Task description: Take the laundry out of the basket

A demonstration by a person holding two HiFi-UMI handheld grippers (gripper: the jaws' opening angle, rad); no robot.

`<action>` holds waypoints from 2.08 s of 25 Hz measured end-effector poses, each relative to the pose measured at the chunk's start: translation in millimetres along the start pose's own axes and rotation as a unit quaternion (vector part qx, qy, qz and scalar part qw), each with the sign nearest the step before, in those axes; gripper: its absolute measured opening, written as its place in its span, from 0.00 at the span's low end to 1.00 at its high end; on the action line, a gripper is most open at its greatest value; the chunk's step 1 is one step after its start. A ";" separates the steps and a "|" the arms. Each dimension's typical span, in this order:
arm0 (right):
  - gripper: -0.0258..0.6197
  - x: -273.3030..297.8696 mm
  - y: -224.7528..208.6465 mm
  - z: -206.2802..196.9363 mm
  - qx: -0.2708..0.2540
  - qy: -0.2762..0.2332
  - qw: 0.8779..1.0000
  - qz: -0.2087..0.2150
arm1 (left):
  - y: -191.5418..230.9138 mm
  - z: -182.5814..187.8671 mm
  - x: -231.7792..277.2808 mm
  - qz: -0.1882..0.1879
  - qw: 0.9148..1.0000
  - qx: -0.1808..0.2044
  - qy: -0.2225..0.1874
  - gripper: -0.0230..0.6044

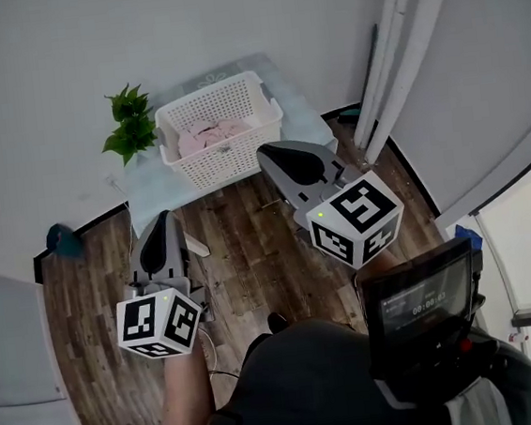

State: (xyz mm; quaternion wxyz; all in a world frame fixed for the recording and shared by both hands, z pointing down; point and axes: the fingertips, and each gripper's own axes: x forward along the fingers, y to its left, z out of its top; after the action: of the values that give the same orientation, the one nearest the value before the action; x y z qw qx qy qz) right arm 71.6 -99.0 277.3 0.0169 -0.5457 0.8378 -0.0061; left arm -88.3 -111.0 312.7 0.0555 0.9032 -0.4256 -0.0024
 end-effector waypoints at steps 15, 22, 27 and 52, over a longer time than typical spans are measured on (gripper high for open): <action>0.07 96.8 -10.1 -7.1 -0.019 0.027 0.999 0.008 | 83.9 1.0 49.0 -0.004 1.000 -0.020 -0.004 0.05; 0.07 131.6 -57.0 -7.6 -0.011 0.022 0.999 0.026 | 94.6 2.2 95.7 0.016 1.000 -0.018 -0.001 0.05; 0.07 158.0 -96.6 0.5 -0.011 0.006 0.999 0.045 | 96.5 8.3 136.3 0.035 0.999 -0.002 0.009 0.05; 0.58 277.0 -135.8 -110.7 -0.050 0.153 0.945 0.286 | 143.0 4.6 223.9 0.132 0.991 -0.004 0.036 0.05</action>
State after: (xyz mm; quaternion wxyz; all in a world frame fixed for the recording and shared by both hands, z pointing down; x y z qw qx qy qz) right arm 80.0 -408.1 385.9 -0.1379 -0.2762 0.9502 -0.0431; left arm -55.6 -373.9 332.4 0.0740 0.8383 -0.5390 0.0358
